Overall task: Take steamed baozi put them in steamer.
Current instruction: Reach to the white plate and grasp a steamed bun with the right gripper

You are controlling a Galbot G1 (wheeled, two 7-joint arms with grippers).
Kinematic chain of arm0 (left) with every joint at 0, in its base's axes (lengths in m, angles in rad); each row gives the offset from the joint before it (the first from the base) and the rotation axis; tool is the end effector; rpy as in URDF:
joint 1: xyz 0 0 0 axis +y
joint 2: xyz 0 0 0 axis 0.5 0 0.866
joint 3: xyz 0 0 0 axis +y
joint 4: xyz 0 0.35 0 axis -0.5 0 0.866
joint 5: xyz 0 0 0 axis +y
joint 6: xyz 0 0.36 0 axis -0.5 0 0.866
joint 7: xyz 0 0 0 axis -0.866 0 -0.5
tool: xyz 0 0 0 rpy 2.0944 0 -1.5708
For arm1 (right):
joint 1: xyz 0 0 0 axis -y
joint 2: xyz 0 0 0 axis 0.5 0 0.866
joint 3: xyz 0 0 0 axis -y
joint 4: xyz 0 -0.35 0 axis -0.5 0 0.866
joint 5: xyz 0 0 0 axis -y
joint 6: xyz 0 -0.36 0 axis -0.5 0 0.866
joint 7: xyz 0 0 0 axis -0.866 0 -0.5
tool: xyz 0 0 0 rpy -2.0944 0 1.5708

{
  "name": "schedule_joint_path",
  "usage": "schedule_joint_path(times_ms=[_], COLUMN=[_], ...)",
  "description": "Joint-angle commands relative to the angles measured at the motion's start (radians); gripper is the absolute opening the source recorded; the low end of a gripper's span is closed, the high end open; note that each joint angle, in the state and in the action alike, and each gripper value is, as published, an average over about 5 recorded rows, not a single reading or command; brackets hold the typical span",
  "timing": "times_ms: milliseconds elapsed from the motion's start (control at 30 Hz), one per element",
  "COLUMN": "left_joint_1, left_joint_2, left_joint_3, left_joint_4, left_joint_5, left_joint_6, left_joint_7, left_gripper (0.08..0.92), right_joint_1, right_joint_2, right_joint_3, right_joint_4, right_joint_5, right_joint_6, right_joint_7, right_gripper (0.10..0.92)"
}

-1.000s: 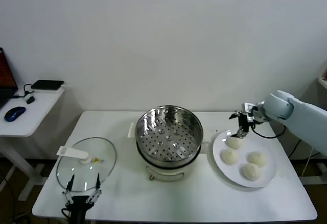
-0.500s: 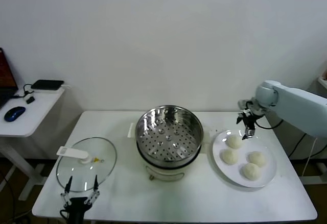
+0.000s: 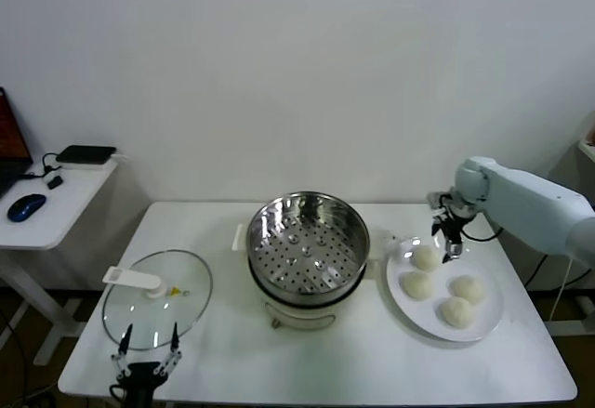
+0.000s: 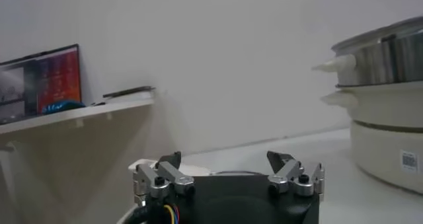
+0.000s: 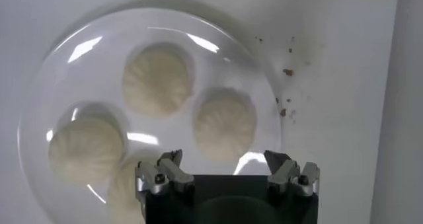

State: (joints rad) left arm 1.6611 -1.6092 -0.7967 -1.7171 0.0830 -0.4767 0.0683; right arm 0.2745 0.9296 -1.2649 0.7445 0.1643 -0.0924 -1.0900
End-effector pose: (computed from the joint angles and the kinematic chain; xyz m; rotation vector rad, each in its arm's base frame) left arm 0.1069 0.0846 -0.4436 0.2164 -3.1040 -0.3119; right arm 0.6025 -0.1768 -0.2076 1.1621 -1.2628 1.2784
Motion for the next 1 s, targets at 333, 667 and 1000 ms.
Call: schedule_joint_path(times_ms=[333, 667, 1000], left_joint_1=[-0.005, -0.006, 0.000], left_joint_2=[-0.025, -0.027, -0.028], left_joint_3=[-0.002, -0.006, -0.011], left_joint_4=[0.012, 0.008, -0.003], left_joint_5=[0.005, 0.004, 0.002], left_joint_6=[-0.003, -0.004, -0.002], left_joint_7=[-0.001, -0.002, -0.003], left_gripper=[0.823, 0.823, 0.823], right_joint_1=[-0.099, -0.095, 0.050], right_joint_2=[0.049, 0.048, 0.000], right_joint_3=[0.115, 0.111, 0.003], right_joint_4=[-0.113, -0.096, 0.014], right_joint_5=[-0.049, -0.050, 0.007], right_joint_6=[0.028, 0.036, 0.046], right_joint_7=[0.015, 0.010, 0.003], right_gripper=[0.823, 0.710, 0.645])
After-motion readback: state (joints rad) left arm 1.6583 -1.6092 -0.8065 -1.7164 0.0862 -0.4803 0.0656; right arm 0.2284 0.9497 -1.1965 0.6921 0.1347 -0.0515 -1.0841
